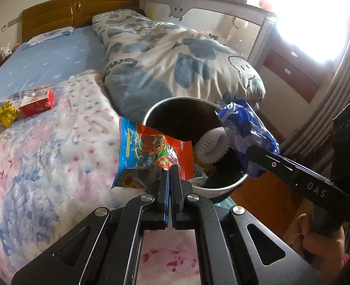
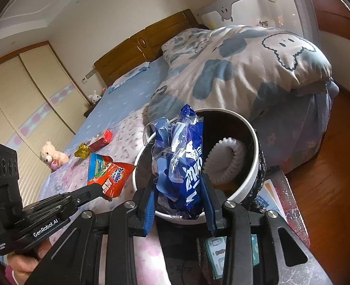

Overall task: Collect trash
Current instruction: 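Carry the blue bag and orange chip bag over the bin, then lower the blue bag and orange chip bag into the bin and open both tools, then move both open tools over the bed toward the yellow wrapper and red box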

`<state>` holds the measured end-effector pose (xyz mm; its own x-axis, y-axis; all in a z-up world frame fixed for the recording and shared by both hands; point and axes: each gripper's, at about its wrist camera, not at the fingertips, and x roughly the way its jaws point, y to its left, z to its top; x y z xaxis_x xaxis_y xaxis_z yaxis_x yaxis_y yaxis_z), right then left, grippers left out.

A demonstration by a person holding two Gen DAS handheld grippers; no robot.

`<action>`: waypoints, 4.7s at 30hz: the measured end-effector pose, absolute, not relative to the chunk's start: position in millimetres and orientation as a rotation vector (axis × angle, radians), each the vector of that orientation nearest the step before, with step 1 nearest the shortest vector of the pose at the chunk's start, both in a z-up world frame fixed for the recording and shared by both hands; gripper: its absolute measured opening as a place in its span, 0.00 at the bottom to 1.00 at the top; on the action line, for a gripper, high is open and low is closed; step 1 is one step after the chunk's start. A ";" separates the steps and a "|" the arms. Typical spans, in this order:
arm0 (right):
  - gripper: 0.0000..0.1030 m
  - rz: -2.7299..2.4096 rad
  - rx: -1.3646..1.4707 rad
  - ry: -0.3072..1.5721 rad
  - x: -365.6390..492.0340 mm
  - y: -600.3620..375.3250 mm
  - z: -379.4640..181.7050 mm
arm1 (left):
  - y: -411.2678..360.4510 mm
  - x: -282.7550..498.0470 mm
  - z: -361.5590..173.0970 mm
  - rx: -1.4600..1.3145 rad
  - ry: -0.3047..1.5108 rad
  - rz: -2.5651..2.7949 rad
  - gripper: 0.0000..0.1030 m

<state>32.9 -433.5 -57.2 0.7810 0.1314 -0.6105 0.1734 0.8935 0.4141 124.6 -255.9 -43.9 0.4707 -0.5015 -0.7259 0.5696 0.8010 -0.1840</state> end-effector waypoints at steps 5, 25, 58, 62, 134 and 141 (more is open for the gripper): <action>0.34 -0.033 0.475 0.684 37.2 -439.1 -57.2 | -266.1 129.6 -44.5 0.094 0.864 -0.666 0.00; 0.34 -0.035 0.479 0.711 55.3 -453.5 -62.1 | -296.4 148.7 -51.3 0.119 0.890 -0.682 0.00; 0.36 -0.033 0.497 0.746 75.7 -463.3 -73.1 | -307.6 164.0 -62.8 0.125 0.917 -0.689 0.00; 0.36 -0.033 0.496 0.747 75.8 -463.4 -73.2 | -307.9 164.1 -63.0 0.125 0.917 -0.690 0.00; 0.85 0.453 0.140 0.864 264.8 -236.8 -77.7 | -22.9 293.6 -90.0 -0.063 0.959 -0.162 0.59; 0.85 0.577 -0.030 0.902 317.0 -204.0 -84.4 | -16.5 346.2 -96.2 -0.039 0.959 -0.175 0.60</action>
<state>317.0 -204.0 -84.4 0.4795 0.4604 -0.7471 -0.4847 0.8486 0.2118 346.2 -16.5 -96.2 0.5611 -0.1658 -0.8110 0.1313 0.9852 -0.1106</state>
